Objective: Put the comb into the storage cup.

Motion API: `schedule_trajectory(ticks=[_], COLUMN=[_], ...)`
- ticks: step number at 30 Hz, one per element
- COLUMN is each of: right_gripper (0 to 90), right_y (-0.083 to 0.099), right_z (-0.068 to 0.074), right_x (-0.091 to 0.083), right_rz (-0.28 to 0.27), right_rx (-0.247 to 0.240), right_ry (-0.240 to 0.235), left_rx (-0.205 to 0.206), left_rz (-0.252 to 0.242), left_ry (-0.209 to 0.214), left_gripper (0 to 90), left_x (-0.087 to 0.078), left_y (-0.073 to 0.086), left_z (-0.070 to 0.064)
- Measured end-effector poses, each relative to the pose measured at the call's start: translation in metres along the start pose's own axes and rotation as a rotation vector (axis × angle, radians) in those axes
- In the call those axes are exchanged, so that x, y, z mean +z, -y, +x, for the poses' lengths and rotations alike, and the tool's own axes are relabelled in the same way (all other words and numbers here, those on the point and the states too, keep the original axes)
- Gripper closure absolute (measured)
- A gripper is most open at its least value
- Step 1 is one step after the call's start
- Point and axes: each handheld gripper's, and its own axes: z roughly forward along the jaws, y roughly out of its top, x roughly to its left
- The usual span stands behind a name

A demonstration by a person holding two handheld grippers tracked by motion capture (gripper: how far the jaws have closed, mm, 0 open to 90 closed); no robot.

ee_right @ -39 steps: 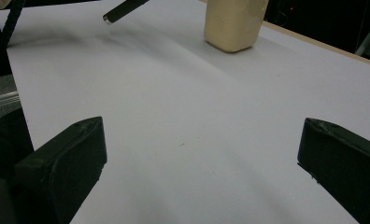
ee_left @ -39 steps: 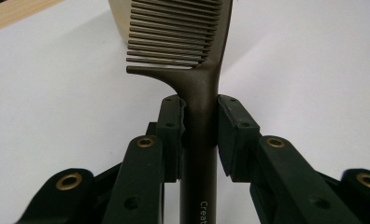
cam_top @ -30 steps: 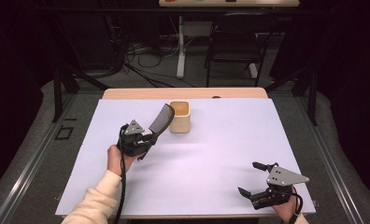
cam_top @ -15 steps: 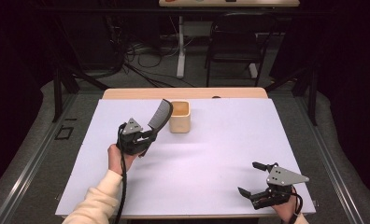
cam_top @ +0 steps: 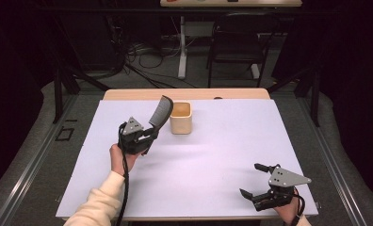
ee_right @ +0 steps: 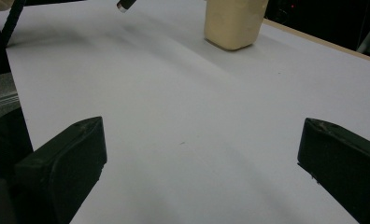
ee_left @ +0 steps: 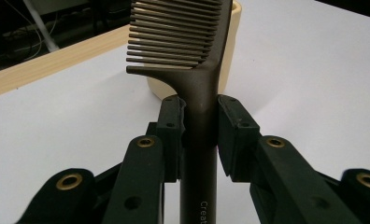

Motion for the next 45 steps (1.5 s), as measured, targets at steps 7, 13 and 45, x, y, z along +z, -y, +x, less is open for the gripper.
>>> schedule_trajectory(ticks=[7, 13, 45], right_gripper=[0.8, 0.8, 0.8], right_y=[0.000, 0.000, 0.000], right_z=[0.000, 0.000, 0.000], right_x=[0.000, 0.000, 0.000], right_rz=[0.001, 0.000, -0.005], right_rx=[0.003, 0.003, 0.003], right_ry=[-0.001, 0.001, 0.002], left_rx=[-0.008, -0.014, -0.050], left_rz=[-0.026, -0.040, -0.116], left_ry=[-0.009, -0.014, -0.017], left_gripper=[72.0, 72.0, 72.0], left_x=[0.001, 0.002, 0.012], left_y=[-0.003, -0.004, -0.021], left_z=[0.001, 0.002, 0.004])
